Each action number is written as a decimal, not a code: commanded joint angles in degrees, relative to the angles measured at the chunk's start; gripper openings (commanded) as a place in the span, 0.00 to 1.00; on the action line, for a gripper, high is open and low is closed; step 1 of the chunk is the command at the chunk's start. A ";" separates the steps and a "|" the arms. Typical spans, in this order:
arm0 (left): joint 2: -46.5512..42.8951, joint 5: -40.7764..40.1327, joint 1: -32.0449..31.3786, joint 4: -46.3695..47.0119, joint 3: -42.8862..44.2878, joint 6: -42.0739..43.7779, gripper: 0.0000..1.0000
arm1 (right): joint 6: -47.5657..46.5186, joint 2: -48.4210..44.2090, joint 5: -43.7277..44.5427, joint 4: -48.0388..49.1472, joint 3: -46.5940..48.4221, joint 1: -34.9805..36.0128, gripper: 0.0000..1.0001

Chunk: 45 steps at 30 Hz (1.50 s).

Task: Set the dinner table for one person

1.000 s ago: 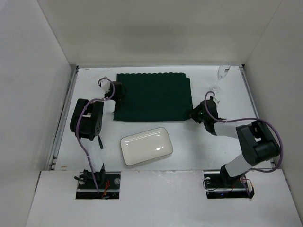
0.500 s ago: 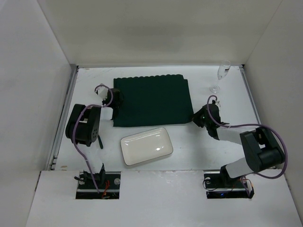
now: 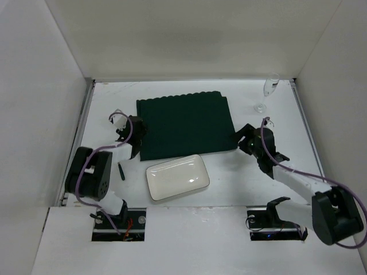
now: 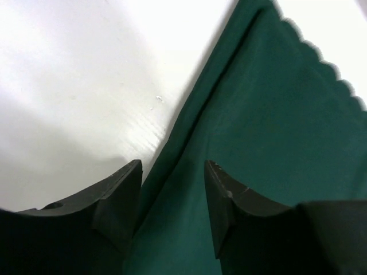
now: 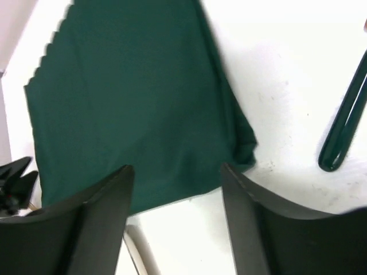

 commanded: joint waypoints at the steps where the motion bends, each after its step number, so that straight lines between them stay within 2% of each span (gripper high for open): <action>1: -10.44 -5.89 -1.59 3.26 -3.34 1.80 0.46 | -7.19 -6.75 1.72 -7.67 2.48 5.12 0.72; 7: -18.11 -5.90 -6.77 5.11 -7.64 6.20 0.47 | -10.71 -8.10 1.20 -11.90 1.61 23.39 0.72; 11: -18.64 -1.51 -8.19 2.57 -10.02 5.86 0.45 | -10.28 -4.85 -0.46 -11.91 0.73 28.95 0.76; 16: -19.86 2.80 -10.29 -4.01 -12.66 2.96 0.42 | -9.14 3.06 -4.25 -9.54 2.30 29.48 0.73; 23: -20.14 3.07 -13.28 -6.84 -15.21 0.57 0.41 | -6.50 10.97 -9.61 -0.93 1.70 29.92 0.56; 28: -14.87 -0.01 -9.95 -7.81 -15.65 1.19 0.40 | -4.13 13.53 -14.00 4.79 -0.06 28.87 0.49; 29: -14.51 -0.09 -8.64 -7.90 -15.65 1.11 0.37 | -3.43 13.70 -14.62 5.67 -0.41 28.61 0.48; 32: -16.08 -0.53 -7.05 -7.11 -16.17 0.49 0.39 | -2.90 15.11 -15.85 8.48 -1.47 28.25 0.43; 34: -17.14 -0.36 -7.13 -6.58 -15.83 0.84 0.40 | -2.46 16.60 -16.73 9.45 -1.65 27.64 0.36; 38: -20.04 -0.71 -7.57 -6.67 -14.94 2.42 0.40 | -1.05 18.98 -18.05 13.14 -2.35 27.29 0.15; 41: -24.60 0.08 -7.31 -6.23 -15.03 1.98 0.41 | 0.62 16.80 -19.19 14.63 -3.58 27.11 0.07; 45: -30.67 -0.62 -7.66 -5.26 -14.77 2.51 0.42 | 2.46 8.10 -21.74 14.73 -3.76 27.20 0.05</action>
